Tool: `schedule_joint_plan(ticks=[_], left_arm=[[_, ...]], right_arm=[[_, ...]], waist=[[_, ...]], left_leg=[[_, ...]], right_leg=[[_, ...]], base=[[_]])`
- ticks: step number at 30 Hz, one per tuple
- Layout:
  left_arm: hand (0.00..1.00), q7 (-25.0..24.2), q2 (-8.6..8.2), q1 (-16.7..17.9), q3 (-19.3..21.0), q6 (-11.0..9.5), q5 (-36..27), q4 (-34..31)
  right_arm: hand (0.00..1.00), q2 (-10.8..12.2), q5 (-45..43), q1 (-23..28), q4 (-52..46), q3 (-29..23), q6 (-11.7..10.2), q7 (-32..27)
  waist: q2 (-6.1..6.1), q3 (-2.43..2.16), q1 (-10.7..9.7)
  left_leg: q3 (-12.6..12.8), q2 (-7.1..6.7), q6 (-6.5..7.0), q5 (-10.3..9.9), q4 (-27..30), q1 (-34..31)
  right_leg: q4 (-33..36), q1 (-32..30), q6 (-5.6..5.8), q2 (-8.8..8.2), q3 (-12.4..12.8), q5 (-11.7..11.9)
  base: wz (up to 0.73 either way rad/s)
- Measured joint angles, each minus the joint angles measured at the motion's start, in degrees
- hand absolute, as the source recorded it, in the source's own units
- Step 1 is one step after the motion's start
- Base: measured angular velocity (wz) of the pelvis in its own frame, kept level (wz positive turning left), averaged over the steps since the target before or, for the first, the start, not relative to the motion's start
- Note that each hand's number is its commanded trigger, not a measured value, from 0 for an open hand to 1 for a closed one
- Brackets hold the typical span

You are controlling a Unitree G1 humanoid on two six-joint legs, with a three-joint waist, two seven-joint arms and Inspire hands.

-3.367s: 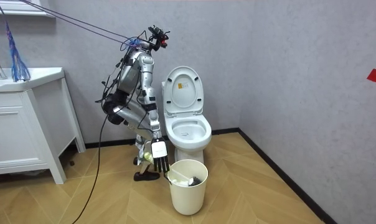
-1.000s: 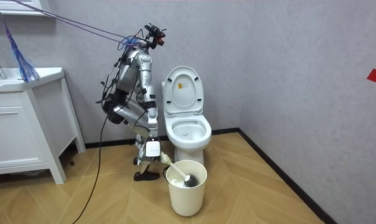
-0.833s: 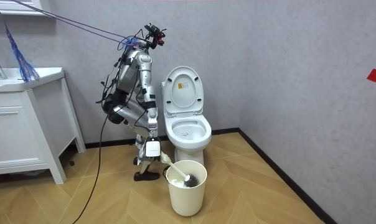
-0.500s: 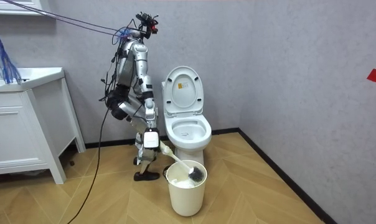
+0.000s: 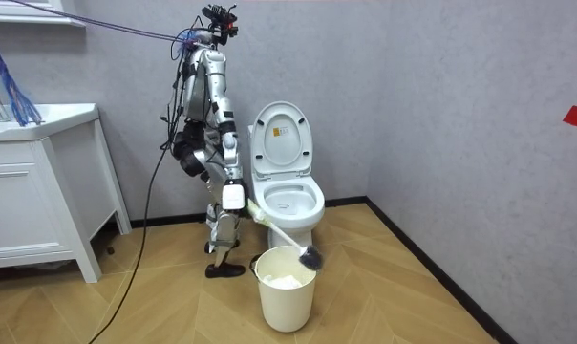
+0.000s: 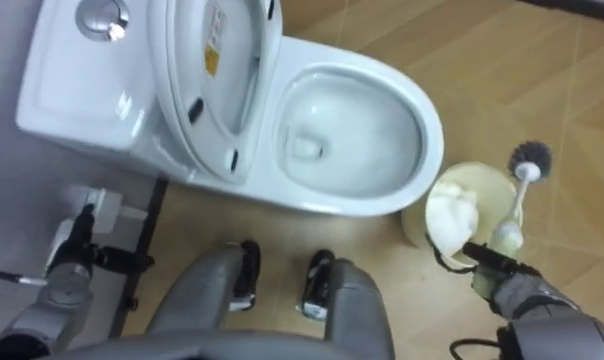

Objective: Brush toilet

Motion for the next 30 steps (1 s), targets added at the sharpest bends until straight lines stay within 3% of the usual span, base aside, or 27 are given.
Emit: schedule_joint_plan(ticks=[3,7,11,14,16,21,25,30], left_arm=[[0.0,1.17,-0.51,2.77,3.16,0.03,3.04,-1.82],[0.0,3.87,-3.12,8.67,5.86,-0.44,4.34,-10.59],[0.0,5.0,-4.14,11.31,7.63,-1.62,5.97,-15.17],[0.0,6.36,-4.53,14.13,8.56,-2.68,11.18,-20.19],[0.0,8.32,-5.17,16.58,8.86,-4.62,13.58,-24.63],[0.0,8.8,-6.48,19.18,9.32,-6.66,18.27,-32.16],[0.0,8.8,-6.48,19.77,9.31,-8.72,25.0,-37.9],[0.0,9.12,-6.22,19.29,9.24,-10.24,34.0,-42.37]], right_arm=[[1.0,0.86,-3.18,3.54,-3.88,-0.74,-1.41,-1.36],[1.0,2.54,-9.93,7.6,-10.59,-1.9,-2.11,-4.04],[1.0,4.72,-17.91,10.89,-17.74,-2.86,-3.01,-6.74],[1.0,5.54,-26.02,15.04,-25.24,-2.93,-5.0,-7.26],[1.0,6.09,-31.5,16.7,-29.11,-2.69,-7.48,-7.59],[1.0,8.1,-41.81,20.52,-33.48,-1.42,-10.06,-6.74],[1.0,8.52,-46.79,21.27,-33.73,0.31,-11.06,-3.32],[1.0,8.78,-52.92,20.95,-32.9,0.99,-11.41,-0.31]], waist=[[-0.17,-0.09,0.13],[-0.25,-0.23,0.21],[-0.27,-0.32,0.31],[0.05,-0.41,0.52],[0.26,-0.54,0.59],[0.85,-0.74,2.33],[1.67,-0.82,3.11],[1.78,-0.81,3.05]], left_leg=[[-0.76,-0.24,0.01,0.01,-2.69,4.67],[-0.84,-0.23,0.0,0.02,-6.36,9.8],[-1.32,-0.19,-0.23,0.1,-7.77,13.06],[-1.35,-0.17,-0.25,0.08,-8.22,15.73],[-1.38,-0.17,-0.4,0.04,-9.85,17.35],[-1.71,-0.16,-0.57,0.12,-11.78,20.76],[-2.25,-0.18,-0.75,0.25,-12.49,22.37],[-2.86,-0.31,-0.82,0.29,-12.47,22.29]], right_leg=[[-3.27,5.31,0.45,0.27,-0.6,0.21],[-6.86,10.64,0.71,0.43,-1.71,0.74],[-9.2,14.34,0.66,0.78,-2.62,0.79],[-10.54,17.43,0.66,0.93,-2.87,0.79],[-11.39,18.67,0.73,0.96,-2.92,0.83],[-13.71,22.72,0.87,1.14,-4.21,1.18],[-14.98,24.76,0.91,1.3,-4.49,1.58],[-14.94,25.06,0.91,1.5,-4.52,1.58]], base=[[0.11],[0.03],[0.09],[0.05],[0.02],[0.04],[0.06],[0.06]])
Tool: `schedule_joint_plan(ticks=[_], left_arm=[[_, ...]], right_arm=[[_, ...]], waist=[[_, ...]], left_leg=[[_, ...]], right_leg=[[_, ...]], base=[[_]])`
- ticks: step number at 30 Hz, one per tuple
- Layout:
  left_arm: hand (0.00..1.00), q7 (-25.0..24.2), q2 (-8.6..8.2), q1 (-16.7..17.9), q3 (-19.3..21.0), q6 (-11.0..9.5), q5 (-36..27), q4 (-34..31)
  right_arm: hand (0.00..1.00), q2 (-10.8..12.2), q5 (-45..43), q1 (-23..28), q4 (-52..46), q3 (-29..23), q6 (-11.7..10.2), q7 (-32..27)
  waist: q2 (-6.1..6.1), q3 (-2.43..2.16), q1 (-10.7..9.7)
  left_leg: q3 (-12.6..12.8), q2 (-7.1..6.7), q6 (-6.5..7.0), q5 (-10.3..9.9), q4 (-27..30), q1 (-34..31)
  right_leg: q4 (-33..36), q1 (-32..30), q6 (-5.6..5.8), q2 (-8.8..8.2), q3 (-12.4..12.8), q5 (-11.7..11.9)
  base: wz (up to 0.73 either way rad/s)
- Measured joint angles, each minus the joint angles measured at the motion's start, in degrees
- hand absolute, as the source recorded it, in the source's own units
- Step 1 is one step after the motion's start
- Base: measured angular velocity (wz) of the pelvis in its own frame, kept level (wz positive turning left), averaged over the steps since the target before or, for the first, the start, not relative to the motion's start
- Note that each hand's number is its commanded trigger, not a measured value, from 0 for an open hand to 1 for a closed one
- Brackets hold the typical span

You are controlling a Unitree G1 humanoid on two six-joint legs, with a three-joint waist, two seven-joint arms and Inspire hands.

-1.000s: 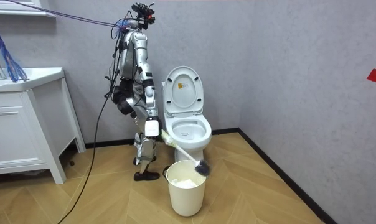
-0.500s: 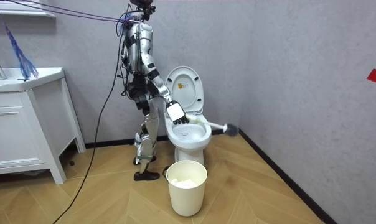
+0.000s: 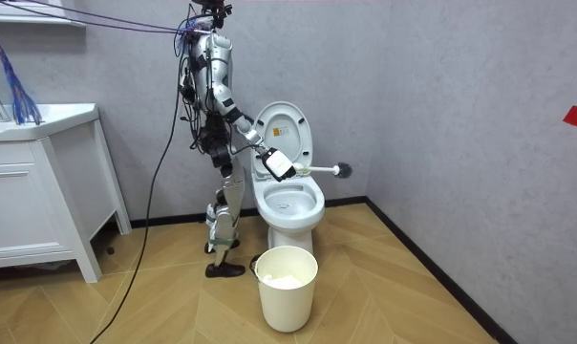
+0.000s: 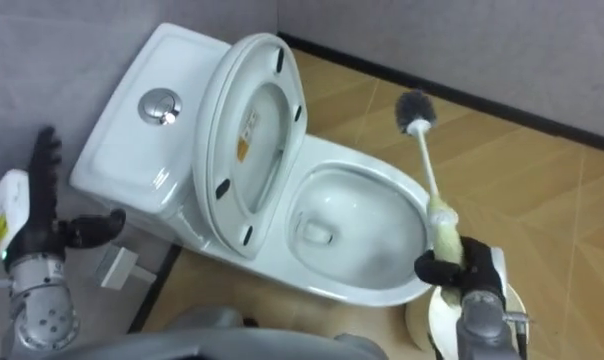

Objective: Brush toilet

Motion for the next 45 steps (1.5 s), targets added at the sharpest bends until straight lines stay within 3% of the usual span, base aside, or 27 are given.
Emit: schedule_joint_plan(ticks=[5,8,12,16,20,22,26,29,34,39,45], left_arm=[[0.0,0.01,0.34,-1.89,-0.71,-0.22,4.23,-0.01],[0.0,0.03,2.58,-2.38,-2.66,-0.51,7.12,-0.05],[0.0,0.02,3.52,-2.65,-4.08,-0.71,10.98,0.12],[0.0,0.15,5.77,-2.51,-5.7,-0.99,13.88,0.33],[0.0,-0.19,7.97,-1.72,-8.19,-0.73,15.35,2.13],[0.0,-1.73,9.37,-1.47,-10.46,0.21,15.32,5.02],[0.0,-3.84,9.44,-3.27,-13.27,2.16,15.33,11.4],[0.0,-3.62,10.28,-4.45,-13.65,2.14,15.89,11.92],[0.0,-4.12,13.34,-5.73,-15.15,2.38,16.6,12.3],[0.0,-4.1,14.3,-6.85,-16.58,4.16,16.47,12.05],[0.0,-4.0,15.85,-7.92,-16.86,4.67,17.08,12.22]], right_arm=[[1.0,0.11,-3.36,-2.38,4.27,1.37,-0.2,4.22],[1.0,0.07,-4.32,-5.15,9.48,2.29,-0.29,6.2],[1.0,-0.4,-7.34,-6.23,11.53,2.2,-1.42,8.77],[1.0,-2.75,-7.45,-6.36,12.82,2.21,-2.19,11.4],[1.0,-4.34,-8.31,-8.22,14.67,2.16,-2.23,13.38],[1.0,-5.47,-8.51,-10.68,17.17,2.14,-2.2,13.68],[1.0,-6.19,-7.44,-14.25,21.48,2.21,-1.97,13.99],[1.0,-6.5,-7.48,-15.37,22.79,2.17,-1.97,14.0],[1.0,-7.18,-7.67,-17.8,25.07,2.24,-1.9,14.04],[1.0,-8.91,-7.87,-20.83,27.2,2.37,-1.06,14.01],[1.0,-10.91,-10.03,-23.56,27.34,4.5,0.21,13.72]], waist=[[-0.12,0.11,-0.19],[0.1,0.27,-0.69],[0.47,0.41,-1.52],[0.79,0.21,-1.53],[0.62,0.41,-2.77],[1.17,0.51,-3.44],[1.16,0.51,-4.43],[0.79,0.58,-4.47],[0.91,0.64,-4.68],[1.15,0.74,-4.69],[0.98,0.81,-4.29]], left_leg=[[-0.27,-0.07,-0.03,0.04,0.03,-0.01],[-0.31,-0.06,-0.07,0.06,-0.02,-0.05],[0.11,-0.06,-0.17,0.28,-0.73,-0.11],[0.35,-0.15,-0.15,0.61,-0.89,-0.25],[0.66,-0.52,-0.07,1.53,-1.48,-0.27],[0.72,-0.66,0.03,1.85,-1.58,-0.55],[0.64,-0.96,0.12,2.86,-1.94,-2.93],[0.83,-1.26,0.23,3.85,-1.93,-5.2],[1.0,-1.7,0.27,4.92,-2.19,-7.04],[1.74,-2.02,0.49,5.64,-2.3,-9.02],[2.5,-2.01,0.37,6.38,-2.35,-11.11]], right_leg=[[-0.11,-0.03,0.0,0.02,-0.12,0.0],[-0.24,-0.11,-0.01,0.06,-0.14,0.01],[-0.22,-0.61,-0.01,0.02,0.27,0.02],[-0.23,-1.05,-0.01,-0.17,0.02,0.02],[-0.13,-1.13,-0.01,-0.91,-0.17,0.02],[0.24,-1.64,-0.01,-0.93,-0.06,0.02],[2.34,-5.15,-0.17,-1.89,-0.36,-0.01],[3.53,-8.03,-0.33,-2.09,-0.15,0.04],[5.33,-11.06,-0.6,-2.92,0.19,0.09],[6.99,-13.75,-0.57,-3.51,0.71,-0.08],[8.25,-16.61,-0.92,-3.83,1.75,0.06]], base=[[0.01],[0.0],[-0.05],[0.0],[0.09],[0.0],[0.0],[0.0],[-0.03],[-0.02],[-0.06]])
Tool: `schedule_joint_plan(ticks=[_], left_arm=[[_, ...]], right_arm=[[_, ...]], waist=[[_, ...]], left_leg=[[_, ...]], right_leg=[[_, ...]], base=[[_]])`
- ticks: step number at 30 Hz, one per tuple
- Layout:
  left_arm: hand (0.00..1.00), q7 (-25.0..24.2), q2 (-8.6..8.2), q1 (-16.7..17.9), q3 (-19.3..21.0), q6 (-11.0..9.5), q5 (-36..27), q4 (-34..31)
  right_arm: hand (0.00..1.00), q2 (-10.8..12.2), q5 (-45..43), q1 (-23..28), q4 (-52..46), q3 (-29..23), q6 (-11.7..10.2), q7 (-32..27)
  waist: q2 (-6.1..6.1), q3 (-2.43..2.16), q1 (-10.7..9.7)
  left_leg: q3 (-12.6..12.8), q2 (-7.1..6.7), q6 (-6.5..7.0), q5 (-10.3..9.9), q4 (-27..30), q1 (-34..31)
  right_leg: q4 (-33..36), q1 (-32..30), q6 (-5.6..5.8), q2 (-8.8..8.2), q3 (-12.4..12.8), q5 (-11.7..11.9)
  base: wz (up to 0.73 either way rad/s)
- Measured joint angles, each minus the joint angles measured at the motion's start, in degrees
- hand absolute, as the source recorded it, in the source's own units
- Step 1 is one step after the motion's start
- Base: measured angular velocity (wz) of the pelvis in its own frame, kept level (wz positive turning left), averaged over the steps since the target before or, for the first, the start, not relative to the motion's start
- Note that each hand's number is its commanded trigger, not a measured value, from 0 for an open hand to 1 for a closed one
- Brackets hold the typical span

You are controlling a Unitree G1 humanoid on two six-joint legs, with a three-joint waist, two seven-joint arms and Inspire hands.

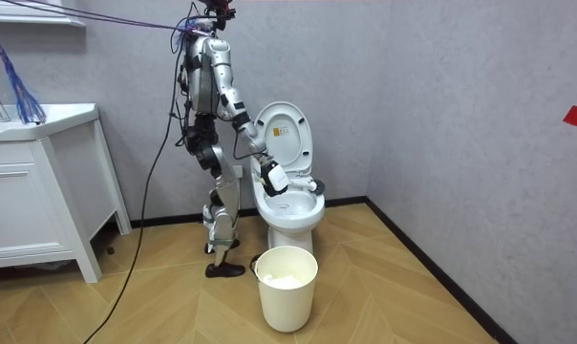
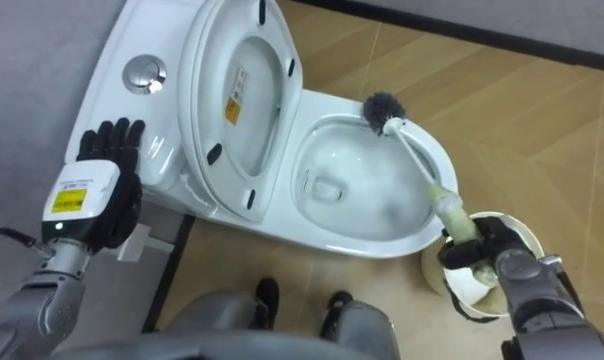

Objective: Brush toilet

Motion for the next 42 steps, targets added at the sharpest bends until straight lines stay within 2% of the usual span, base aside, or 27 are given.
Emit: schedule_joint_plan(ticks=[7,8,10,13,16,21,23,26,29,31,35,38,42], left_arm=[[0.0,0.26,0.63,-1.77,-0.4,2.13,1.78,-0.07],[0.0,0.39,0.94,-2.02,-0.75,2.62,1.83,-0.17],[0.0,0.45,2.8,-3.0,-2.0,4.23,1.83,-0.84],[0.0,0.45,4.37,-4.68,-2.82,4.87,1.81,-0.78],[0.0,0.78,4.63,-6.43,-3.42,5.39,1.79,-0.42],[0.0,1.19,4.79,-8.88,-3.99,5.63,1.85,-0.18],[0.0,1.2,4.8,-11.53,-5.71,5.58,1.79,0.54],[0.0,1.94,4.86,-13.21,-6.35,4.69,1.76,0.89],[0.0,3.49,4.56,-15.59,-8.04,3.66,1.51,2.31],[0.0,3.59,4.29,-16.34,-8.22,2.97,1.12,2.5],[0.0,4.75,3.85,-16.57,-8.34,2.67,-0.13,2.63],[0.0,4.92,3.69,-17.21,-8.73,2.66,-0.13,2.75],[0.0,6.64,2.01,-18.09,-9.09,2.67,-0.25,4.28]], right_arm=[[1.0,-0.42,-5.67,-3.35,-0.42,0.65,1.72,-0.79],[1.0,-0.44,-6.01,-3.7,-0.43,1.37,1.81,-1.09],[1.0,-0.6,-6.77,-4.94,-0.47,4.17,2.42,-2.32],[1.0,-0.97,-11.9,-6.24,-0.68,6.53,2.94,-3.93],[1.0,-2.46,-16.92,-7.55,-1.98,9.64,3.47,-6.13],[1.0,-4.18,-24.86,-7.42,-6.31,14.13,4.67,-9.55],[1.0,-5.71,-31.69,-7.15,-7.49,20.2,5.47,-9.77],[1.0,-5.88,-37.08,-6.91,-7.56,24.8,5.37,-9.4],[1.0,-6.69,-38.07,-5.59,-8.56,25.99,6.16,-11.55],[1.0,-7.58,-40.38,-5.09,-9.82,25.97,7.82,-12.0],[1.0,-9.75,-43.27,-2.89,-14.19,26.13,9.25,-13.31],[1.0,-10.56,-44.34,-0.23,-15.63,26.11,10.39,-15.54],[1.0,-11.39,-44.3,2.53,-16.76,26.0,11.75,-18.33]], waist=[[-0.55,0.12,0.06],[-0.65,0.17,0.06],[-0.87,0.3,0.01],[-1.44,0.7,0.65],[-1.67,0.96,1.72],[-1.3,1.19,2.52],[-1.26,1.22,4.71],[-0.8,1.21,5.35],[-0.13,1.07,6.65],[0.62,1.13,6.74],[0.7,1.09,6.88],[0.87,1.02,6.68],[1.07,1.0,6.71]], left_leg=[[0.09,0.02,-0.36,0.97,0.09,-2.33],[0.09,-0.02,-0.4,1.04,0.17,-2.61],[0.03,0.06,-0.6,1.19,0.86,-4.18],[0.26,0.26,-0.86,1.36,1.25,-5.44],[0.42,0.29,-1.01,1.84,1.36,-6.9],[0.68,0.48,-1.13,1.87,3.42,-10.06],[0.97,1.09,-1.28,2.01,3.65,-11.21],[0.13,1.07,-1.38,2.23,4.34,-13.16],[-0.47,0.93,-1.38,2.22,5.64,-15.36],[-1.05,0.91,-1.35,2.06,6.61,-16.53],[-1.19,1.1,-1.48,1.68,7.79,-17.73],[-1.32,1.13,-1.49,1.43,8.66,-18.3],[-1.86,1.12,-1.53,1.28,9.45,-18.91]], right_leg=[[1.43,-3.03,-0.53,-0.07,0.25,0.13],[1.8,-3.47,-0.62,-0.14,0.28,0.08],[2.73,-5.11,-0.97,-0.35,0.26,0.0],[3.5,-6.71,-1.4,-0.26,0.72,0.23],[4.13,-8.76,-1.79,-0.2,1.46,0.52],[4.82,-11.18,-2.33,0.04,0.77,0.9],[4.82,-12.34,-2.62,0.1,0.47,1.29],[4.97,-13.55,-2.8,0.0,-0.37,1.38],[5.92,-15.22,-2.88,-0.23,-0.73,1.34],[6.22,-15.71,-2.87,-0.29,-1.4,1.18],[6.66,-16.41,-3.06,-0.07,-1.75,0.89],[6.87,-16.33,-3.21,-0.09,-2.62,0.73],[6.97,-16.32,-3.2,-0.13,-3.27,0.48]], base=[[0.0],[0.0],[0.02],[-0.05],[-0.14],[0.01],[-0.02],[0.14],[0.12],[0.13],[0.02],[0.15],[0.05]])
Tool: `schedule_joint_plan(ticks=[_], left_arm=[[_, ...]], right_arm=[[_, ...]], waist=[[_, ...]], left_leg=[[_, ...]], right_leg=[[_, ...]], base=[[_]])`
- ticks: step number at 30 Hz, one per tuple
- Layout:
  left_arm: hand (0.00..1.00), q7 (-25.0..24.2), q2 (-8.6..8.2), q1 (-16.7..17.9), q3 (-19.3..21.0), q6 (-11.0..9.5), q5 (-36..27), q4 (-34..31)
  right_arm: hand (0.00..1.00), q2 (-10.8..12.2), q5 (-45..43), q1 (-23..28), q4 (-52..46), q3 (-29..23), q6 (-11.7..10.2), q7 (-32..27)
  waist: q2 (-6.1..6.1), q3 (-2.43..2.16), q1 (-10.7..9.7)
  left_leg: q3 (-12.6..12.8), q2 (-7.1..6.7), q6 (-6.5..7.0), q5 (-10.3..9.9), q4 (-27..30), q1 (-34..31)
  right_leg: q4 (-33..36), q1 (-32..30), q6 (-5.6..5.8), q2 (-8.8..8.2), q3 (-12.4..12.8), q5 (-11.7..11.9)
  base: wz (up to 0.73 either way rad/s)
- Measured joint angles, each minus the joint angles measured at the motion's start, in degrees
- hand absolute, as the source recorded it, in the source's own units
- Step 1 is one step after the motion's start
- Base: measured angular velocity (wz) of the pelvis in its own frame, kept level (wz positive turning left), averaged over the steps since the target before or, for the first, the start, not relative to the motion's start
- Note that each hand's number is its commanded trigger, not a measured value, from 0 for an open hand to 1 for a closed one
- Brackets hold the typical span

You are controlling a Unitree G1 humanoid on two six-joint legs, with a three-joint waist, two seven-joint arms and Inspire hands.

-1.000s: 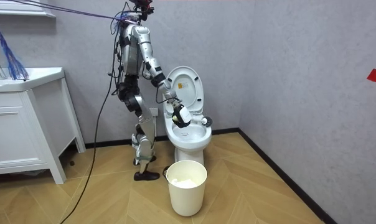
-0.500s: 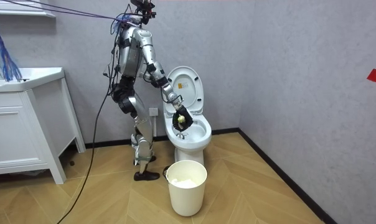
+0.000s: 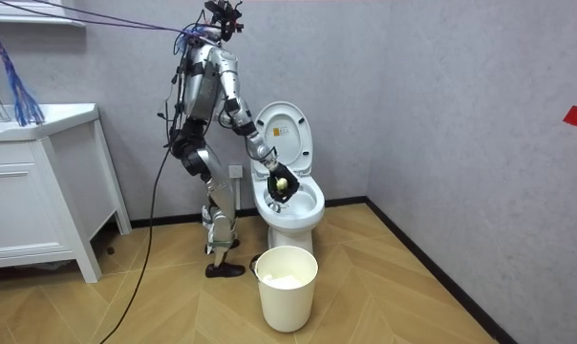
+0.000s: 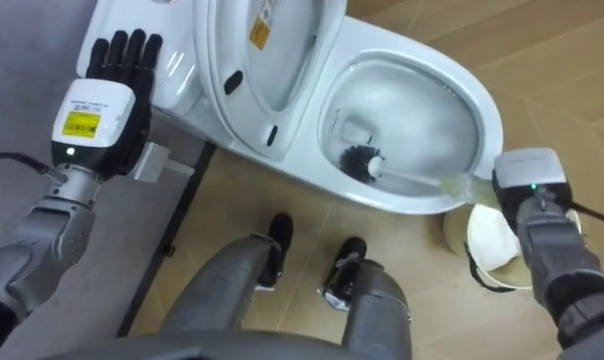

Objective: Brush toilet

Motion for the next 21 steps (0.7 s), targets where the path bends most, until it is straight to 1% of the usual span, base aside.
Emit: schedule_joint_plan(ticks=[1,2,4,8,9,11,12,13,15,16,17,18,19,20,21], left_arm=[[0.0,0.71,-0.54,-0.4,-0.2,0.0,-0.03,0.69],[0.0,0.94,-0.68,-0.55,-0.25,-0.03,-0.06,0.9],[0.0,2.24,-0.77,-1.45,-1.43,-0.43,-2.38,1.35],[0.0,2.85,-0.69,-2.9,-2.06,-0.92,-3.38,1.53],[0.0,2.87,-0.68,-3.29,-2.05,-1.06,-3.39,1.34],[0.0,2.86,-0.54,-4.13,-2.14,-1.27,-3.53,1.28],[0.0,2.86,-0.36,-4.74,-2.36,-1.76,-4.44,1.15],[0.0,2.88,-0.12,-5.42,-2.41,-2.13,-4.56,0.88],[0.0,2.88,0.47,-6.48,-2.38,-2.59,-4.86,-0.03],[0.0,3.08,0.65,-7.29,-2.41,-3.26,-5.67,-0.09],[0.0,3.23,0.74,-7.71,-2.4,-3.38,-5.74,-0.18],[0.0,3.4,1.3,-8.65,-2.31,-3.68,-6.22,-0.46],[0.0,3.83,2.24,-9.67,-2.64,-4.38,-6.8,-0.6],[0.0,4.14,2.78,-10.16,-2.65,-4.64,-6.81,-0.68],[0.0,5.16,3.79,-10.84,-2.49,-5.07,-6.71,-0.72]], right_arm=[[1.0,-0.07,0.0,0.05,0.01,0.0,0.03,-0.51],[1.0,-0.08,0.0,0.04,0.07,0.0,0.06,-0.81],[1.0,-0.17,0.38,-0.43,0.68,0.32,-0.02,-2.3],[1.0,-0.15,3.07,-2.27,1.49,0.46,-0.22,-2.74],[1.0,-0.15,4.37,-3.54,2.29,0.57,-0.48,-2.02],[1.0,-0.08,6.16,-5.43,3.47,1.14,-0.81,-0.72],[1.0,-0.05,8.01,-6.79,4.08,1.59,-1.29,0.03],[1.0,-0.02,10.31,-8.61,4.68,2.06,-2.08,0.98],[1.0,0.04,13.41,-11.64,5.89,2.72,-3.31,1.82],[1.0,0.62,16.62,-14.15,7.16,3.3,-3.79,2.34],[1.0,0.99,18.56,-15.37,7.57,3.37,-3.88,2.69],[1.0,1.47,22.45,-17.63,9.04,3.45,-3.93,2.95],[1.0,1.69,26.05,-19.7,10.82,3.44,-3.86,3.1],[1.0,1.8,27.94,-20.57,11.55,3.34,-3.82,3.13],[1.0,1.98,31.35,-21.67,11.81,3.14,-3.45,3.13]], waist=[[0.12,0.07,0.0],[0.14,0.08,0.02],[0.16,0.09,0.18],[0.31,0.09,0.37],[0.3,0.1,0.6],[0.2,0.16,1.0],[-0.02,0.3,1.07],[-0.38,0.56,1.17],[-0.46,0.61,1.36],[-0.82,0.86,1.54],[-1.0,1.01,1.59],[-1.27,1.28,1.83],[-1.38,1.49,2.01],[-1.66,1.81,2.03],[-2.57,2.41,2.0]], left_leg=[[-0.12,0.02,0.0,0.0,0.18,-0.21],[-0.16,0.02,0.0,0.0,0.31,-0.32],[-0.22,0.06,0.01,0.0,0.96,-1.18],[-1.1,-0.07,-0.23,0.17,1.17,-2.79],[-1.31,-0.08,-0.36,0.31,1.17,-3.31],[-1.31,-0.14,-0.17,0.72,1.19,-4.02],[-1.31,-0.36,-0.18,0.92,1.21,-4.49],[-1.36,-0.75,-0.35,1.13,1.14,-4.99],[-1.42,-0.89,-0.42,1.26,2.04,-6.86],[-1.37,-1.01,-0.39,1.66,2.08,-7.77],[-1.37,-1.07,-0.43,1.86,2.08,-8.14],[-1.49,-1.13,-0.59,2.07,2.42,-9.05],[-1.59,-1.09,-0.92,2.29,2.56,-9.88],[-1.57,-1.06,-1.0,2.36,2.66,-10.12],[-1.54,-0.98,-1.12,2.44,3.0,-10.69]], right_leg=[[0.0,-0.06,0.0,0.03,-0.1,0.01],[0.03,-0.11,-0.02,0.05,-0.12,0.02],[0.82,-0.95,0.0,-0.06,0.08,-0.04],[1.03,-2.31,0.12,-0.05,-0.08,0.06],[1.14,-2.94,0.16,-0.09,-0.06,0.15],[1.53,-3.76,-0.08,-0.23,-0.04,0.33],[2.31,-4.44,-0.23,-0.58,-0.03,0.17],[3.25,-5.38,-0.48,-1.16,-0.2,-0.08],[4.56,-7.21,-0.75,-1.64,-0.62,-0.29],[5.21,-8.31,-0.95,-1.94,-0.62,-0.26],[5.54,-8.8,-1.01,-2.08,-0.61,-0.26],[6.06,-9.66,-1.16,-2.14,-0.63,-0.3],[6.28,-10.42,-1.3,-2.11,-0.74,-0.25],[6.53,-10.73,-1.41,-2.13,-0.72,-0.2],[6.95,-11.35,-1.62,-2.11,-0.64,-0.3]], base=[[0.0],[0.0],[0.0],[0.07],[0.0],[0.03],[0.1],[0.11],[0.11],[0.11],[0.09],[0.1],[0.08],[0.0],[0.0]])
